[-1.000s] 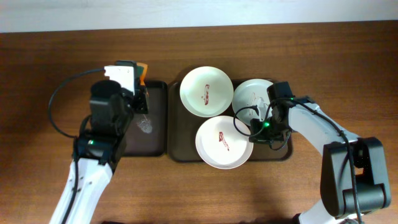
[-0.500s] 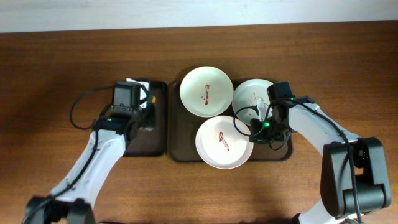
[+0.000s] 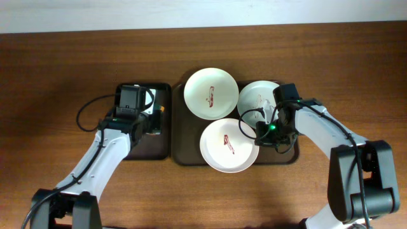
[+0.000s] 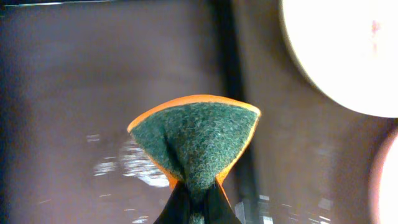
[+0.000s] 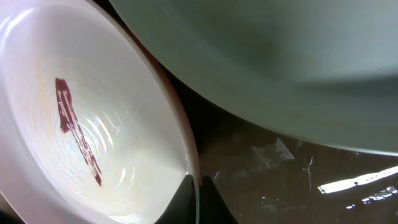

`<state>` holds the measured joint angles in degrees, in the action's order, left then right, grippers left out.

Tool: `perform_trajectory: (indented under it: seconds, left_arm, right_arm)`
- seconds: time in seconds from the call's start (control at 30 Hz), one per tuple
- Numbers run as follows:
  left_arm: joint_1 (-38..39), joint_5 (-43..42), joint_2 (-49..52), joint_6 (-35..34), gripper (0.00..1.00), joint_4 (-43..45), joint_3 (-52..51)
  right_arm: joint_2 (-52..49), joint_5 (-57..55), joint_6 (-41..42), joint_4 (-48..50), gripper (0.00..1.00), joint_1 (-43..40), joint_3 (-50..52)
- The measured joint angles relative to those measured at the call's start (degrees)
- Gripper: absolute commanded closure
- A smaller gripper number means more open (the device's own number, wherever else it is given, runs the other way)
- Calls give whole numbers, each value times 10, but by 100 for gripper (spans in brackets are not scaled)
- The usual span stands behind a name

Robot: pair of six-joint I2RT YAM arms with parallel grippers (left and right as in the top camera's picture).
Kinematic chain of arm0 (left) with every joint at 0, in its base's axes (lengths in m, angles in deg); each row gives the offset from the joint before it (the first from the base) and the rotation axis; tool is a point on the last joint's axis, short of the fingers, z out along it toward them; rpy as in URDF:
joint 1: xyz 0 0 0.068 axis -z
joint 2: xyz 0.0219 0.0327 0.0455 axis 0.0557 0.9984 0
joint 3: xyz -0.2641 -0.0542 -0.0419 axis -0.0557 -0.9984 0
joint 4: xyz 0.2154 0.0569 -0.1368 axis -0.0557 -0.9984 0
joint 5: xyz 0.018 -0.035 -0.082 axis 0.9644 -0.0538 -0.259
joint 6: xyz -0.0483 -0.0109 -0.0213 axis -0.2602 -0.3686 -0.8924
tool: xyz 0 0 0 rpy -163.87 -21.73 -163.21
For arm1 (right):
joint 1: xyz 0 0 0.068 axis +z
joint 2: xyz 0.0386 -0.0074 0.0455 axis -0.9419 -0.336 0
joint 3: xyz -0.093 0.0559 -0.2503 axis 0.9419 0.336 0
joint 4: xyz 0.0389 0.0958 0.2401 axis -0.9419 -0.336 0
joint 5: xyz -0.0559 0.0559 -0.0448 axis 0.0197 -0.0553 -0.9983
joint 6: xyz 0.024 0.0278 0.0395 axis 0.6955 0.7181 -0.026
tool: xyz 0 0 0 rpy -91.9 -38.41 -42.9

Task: Clean dirty plates on tray and stack at the side
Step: 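Scrub the front plate's stain with the sponge in the left gripper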

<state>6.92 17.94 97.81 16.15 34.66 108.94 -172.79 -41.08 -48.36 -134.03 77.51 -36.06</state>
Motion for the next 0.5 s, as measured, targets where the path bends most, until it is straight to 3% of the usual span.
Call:
perform_trajectory:
  seconds: [0.2, 0.33, 0.5]
  left_arm:
    - [23, -196, 0, -55, 100, 71, 0]
    - [85, -249, 1, -137, 100, 136, 0]
    - [155, -257, 30, -256, 100, 205, 1]
  right_arm:
    - [0, 0, 0, 0, 96, 0, 0]
    - [0, 0, 0, 0, 96, 0, 0]
    - [0, 0, 0, 1, 96, 0, 0]
